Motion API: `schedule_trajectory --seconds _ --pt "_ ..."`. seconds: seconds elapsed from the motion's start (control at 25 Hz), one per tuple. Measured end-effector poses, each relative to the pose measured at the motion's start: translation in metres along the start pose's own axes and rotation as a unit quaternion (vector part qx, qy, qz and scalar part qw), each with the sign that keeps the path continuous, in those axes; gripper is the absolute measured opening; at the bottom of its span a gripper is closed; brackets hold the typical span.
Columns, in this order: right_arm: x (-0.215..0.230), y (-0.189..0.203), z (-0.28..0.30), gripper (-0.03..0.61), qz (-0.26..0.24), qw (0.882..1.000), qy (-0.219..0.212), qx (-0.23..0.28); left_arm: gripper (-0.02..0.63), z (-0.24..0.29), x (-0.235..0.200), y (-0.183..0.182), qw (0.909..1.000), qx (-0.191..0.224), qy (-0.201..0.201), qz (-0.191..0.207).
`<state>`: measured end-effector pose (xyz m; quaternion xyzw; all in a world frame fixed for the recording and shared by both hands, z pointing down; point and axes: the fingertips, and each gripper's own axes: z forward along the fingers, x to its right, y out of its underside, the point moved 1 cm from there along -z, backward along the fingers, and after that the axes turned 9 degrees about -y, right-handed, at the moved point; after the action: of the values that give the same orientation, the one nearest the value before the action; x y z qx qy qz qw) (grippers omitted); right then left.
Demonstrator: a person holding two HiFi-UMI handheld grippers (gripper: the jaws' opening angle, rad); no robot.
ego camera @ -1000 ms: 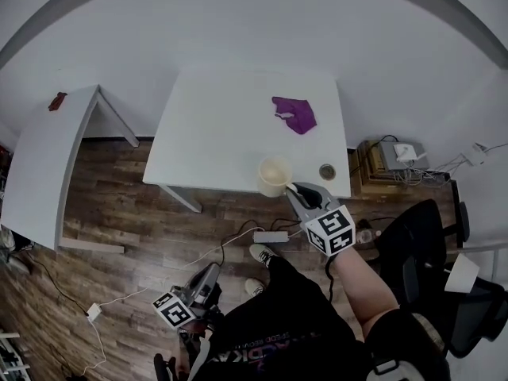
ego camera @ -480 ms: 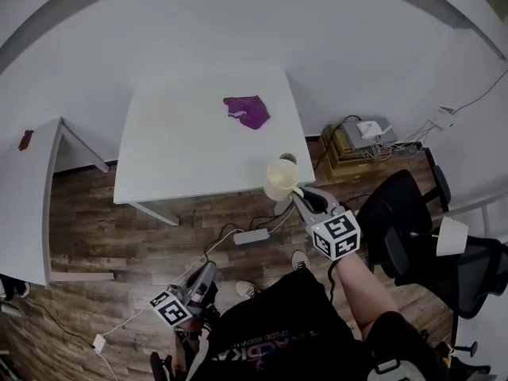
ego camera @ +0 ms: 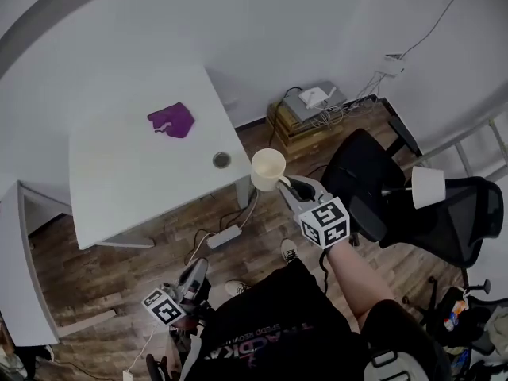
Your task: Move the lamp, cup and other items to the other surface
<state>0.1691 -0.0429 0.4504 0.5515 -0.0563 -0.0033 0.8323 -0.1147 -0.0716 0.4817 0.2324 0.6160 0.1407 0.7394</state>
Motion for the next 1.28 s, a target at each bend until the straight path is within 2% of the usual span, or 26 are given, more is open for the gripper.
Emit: schedule_trajectory --seconds 0.28,0.56,0.84,1.04,1.28 --pt "0.086 0.025 -0.064 0.054 0.048 0.997 0.064 0.005 -0.003 0.074 0.028 0.030 0.9984 -0.055 0.015 -0.002" --pt "0.176 0.054 -0.120 0.054 0.088 0.988 0.126 0.011 -0.003 0.141 0.051 0.063 0.9945 -0.102 0.024 0.001" --pt "0.255 0.088 -0.171 0.054 0.113 0.977 0.178 0.004 -0.003 0.199 0.066 0.101 0.9906 -0.134 0.025 -0.008" --pt "0.306 0.113 -0.203 0.054 0.131 0.970 0.203 -0.006 -0.003 0.243 0.079 0.124 0.9882 -0.149 0.033 -0.014" --pt "0.368 0.146 -0.232 0.053 0.153 0.960 0.232 -0.015 -0.004 0.286 0.089 0.146 0.9860 -0.164 0.025 -0.016"
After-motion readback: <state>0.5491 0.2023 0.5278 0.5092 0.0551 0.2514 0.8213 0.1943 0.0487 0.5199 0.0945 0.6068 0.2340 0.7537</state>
